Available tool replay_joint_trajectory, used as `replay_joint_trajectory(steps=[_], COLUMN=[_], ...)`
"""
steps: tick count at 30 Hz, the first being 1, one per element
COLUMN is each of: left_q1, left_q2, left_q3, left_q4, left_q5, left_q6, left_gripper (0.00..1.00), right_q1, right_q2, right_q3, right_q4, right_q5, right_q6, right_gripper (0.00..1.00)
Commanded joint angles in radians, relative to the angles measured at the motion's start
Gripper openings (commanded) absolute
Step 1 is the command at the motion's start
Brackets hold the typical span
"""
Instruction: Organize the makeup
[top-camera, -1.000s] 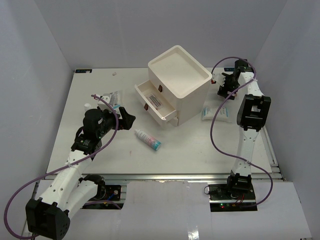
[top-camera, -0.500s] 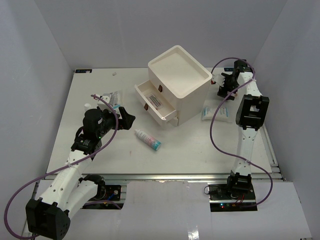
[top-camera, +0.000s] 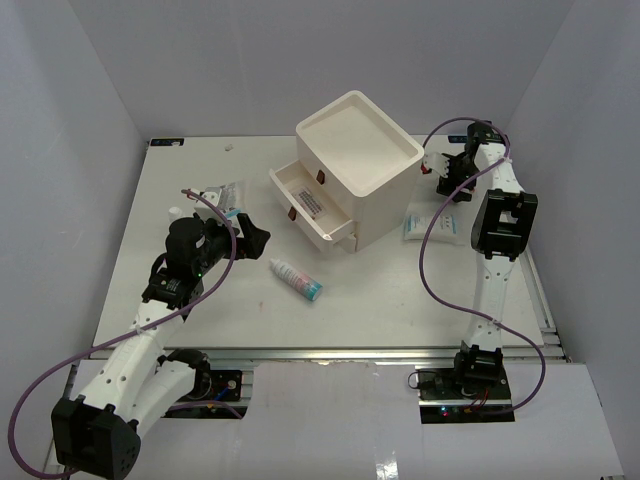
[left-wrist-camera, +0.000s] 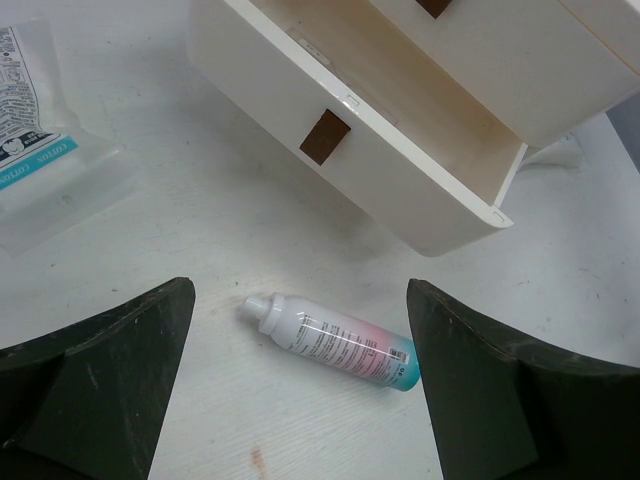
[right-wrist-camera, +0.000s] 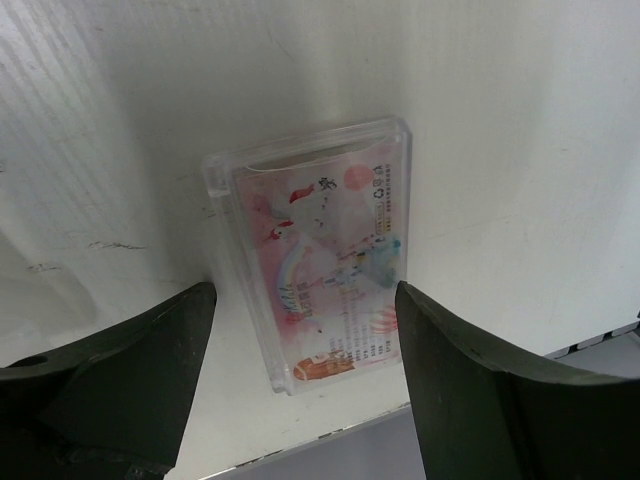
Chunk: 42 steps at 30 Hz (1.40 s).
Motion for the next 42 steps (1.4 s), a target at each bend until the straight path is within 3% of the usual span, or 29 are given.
replay_joint_trajectory(steps=[1, 21, 29, 38, 42], left_q1=[0.004, 0.004, 0.004, 0.004, 0.004], left_q2=[-0.009, -0.034, -0.044, -0.046, -0.045], left_q3=[0.0, 0.0, 0.0, -0.002, -0.002], left_q4=[0.011, 0.012, 0.011, 0.011, 0.011], left_q5=[-0.005, 0.012, 0.015, 0.014, 0.015], left_q6=[0.0, -0.003, -0.003, -0.003, -0.003], left_gripper=[0.98, 0.98, 0.98, 0.98, 0.98], right_q1=[-0.006, -0.006, -0.006, -0.011, -0.011], right_q2=[0.001, -0.208, -0.216, -0.216, -0.236], right_q3=[0.003, -0.263, -0.307, -0.283, -0.291], right_q4=[-0.104, -0.129, -0.041, 0.025, 0.04], right_q5=[0.008, -0.091, -0.058, -0.04, -0.06], right_q6=[-0.027, 0.114, 0.209, 0.186, 0.174], right_gripper=[0.78, 0.69, 0.76, 0.9, 0.92])
